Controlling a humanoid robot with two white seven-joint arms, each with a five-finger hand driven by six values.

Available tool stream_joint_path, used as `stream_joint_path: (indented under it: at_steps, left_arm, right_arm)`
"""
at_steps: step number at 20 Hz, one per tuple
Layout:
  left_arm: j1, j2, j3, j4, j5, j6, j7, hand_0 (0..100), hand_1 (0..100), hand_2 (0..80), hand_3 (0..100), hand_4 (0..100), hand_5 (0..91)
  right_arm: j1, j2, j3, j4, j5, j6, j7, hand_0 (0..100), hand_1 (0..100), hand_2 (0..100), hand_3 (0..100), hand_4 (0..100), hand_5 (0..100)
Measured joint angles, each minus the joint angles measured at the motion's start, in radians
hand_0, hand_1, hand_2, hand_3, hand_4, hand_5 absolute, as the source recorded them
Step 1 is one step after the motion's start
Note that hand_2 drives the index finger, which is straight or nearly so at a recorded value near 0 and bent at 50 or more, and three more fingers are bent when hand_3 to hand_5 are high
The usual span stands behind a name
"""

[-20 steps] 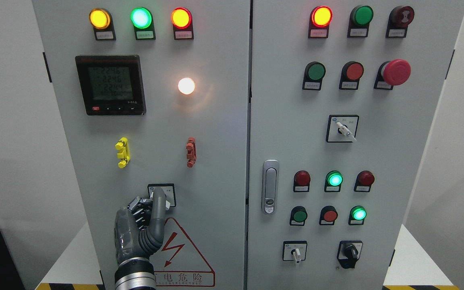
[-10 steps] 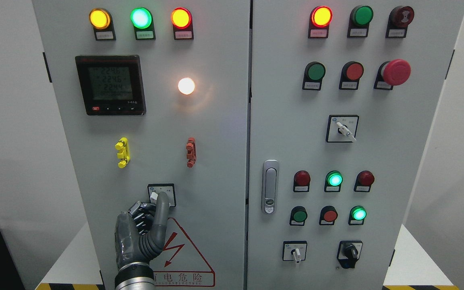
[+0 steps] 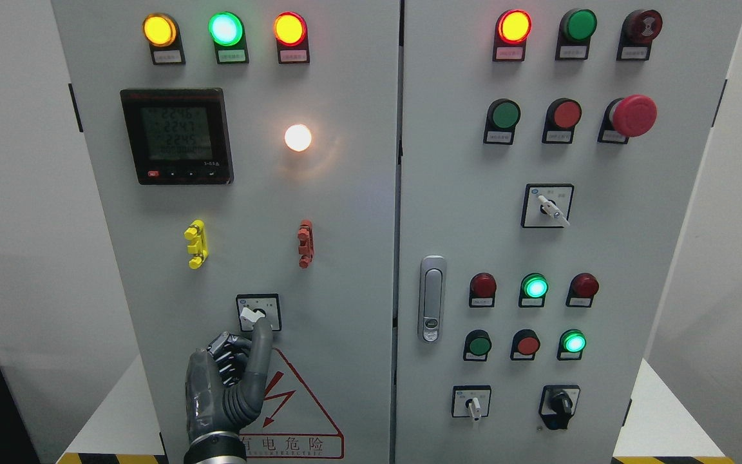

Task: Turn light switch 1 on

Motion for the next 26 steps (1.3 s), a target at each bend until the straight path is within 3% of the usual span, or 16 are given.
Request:
stream_joint_path:
  at_steps: [8, 10, 13, 17, 19, 21, 22, 24, 26]
  left_arm:
    - [0.066, 0.006, -0.004, -0.002, 0.000, -0.095, -0.017, 0, 22, 71.4, 100, 100, 87.3]
    - [0.103, 0.009, -0.004, -0.002, 0.005, -0.181, -0.051, 0, 16, 71.7, 100, 100, 87.5]
    - [0.177, 0.015, 0.000, -0.001, 0.040, -0.360, -0.144, 0, 10, 67.5, 100, 100, 87.6]
    - [0.304, 0.030, 0.024, 0.006, 0.078, -0.496, -0.215, 0, 5, 63.3, 100, 100, 85.1]
    - [0.368, 0.040, 0.044, 0.021, 0.089, -0.594, -0.231, 0, 3, 54.9, 93, 96, 80.8]
    - [0.429, 0.055, 0.065, 0.051, 0.097, -0.723, -0.261, 0, 0, 41.6, 77, 87, 72.5]
    - [0.459, 0.063, 0.081, 0.074, 0.103, -0.786, -0.280, 0, 0, 38.6, 74, 85, 70.5]
    - [0.506, 0.076, 0.110, 0.127, 0.120, -0.904, -0.321, 0, 0, 22.8, 60, 75, 61.3]
    - [0.542, 0.086, 0.138, 0.197, 0.142, -0.994, -0.360, 0, 0, 14.2, 49, 65, 50.2]
  right_arm:
    - [0.000, 0.000, 0.000, 0.000, 0.000, 0.000, 0.000, 0, 0, 0, 0, 0, 0]
    - [0.000, 0.000, 0.000, 0.000, 0.000, 0.000, 0.000, 0, 0, 0, 0, 0, 0]
    - [0.000, 0.000, 0.000, 0.000, 0.000, 0.000, 0.000, 0, 0, 0, 0, 0, 0]
    - [0.000, 0.000, 0.000, 0.000, 0.000, 0.000, 0.001, 0, 0, 0, 0, 0, 0]
    - [0.000, 0.000, 0.000, 0.000, 0.000, 0.000, 0.001, 0, 0, 0, 0, 0, 0]
    - [0.000, 0.000, 0.000, 0.000, 0.000, 0.001, 0.002, 0, 0, 0, 0, 0, 0]
    - [0.000, 0.000, 0.000, 0.000, 0.000, 0.001, 0.003, 0, 0, 0, 0, 0, 0]
    - [0.000, 0.000, 0.000, 0.000, 0.000, 0.001, 0.004, 0, 0, 0, 0, 0, 0]
    - [0.000, 0.000, 0.000, 0.000, 0.000, 0.001, 0.005, 0, 0, 0, 0, 0, 0]
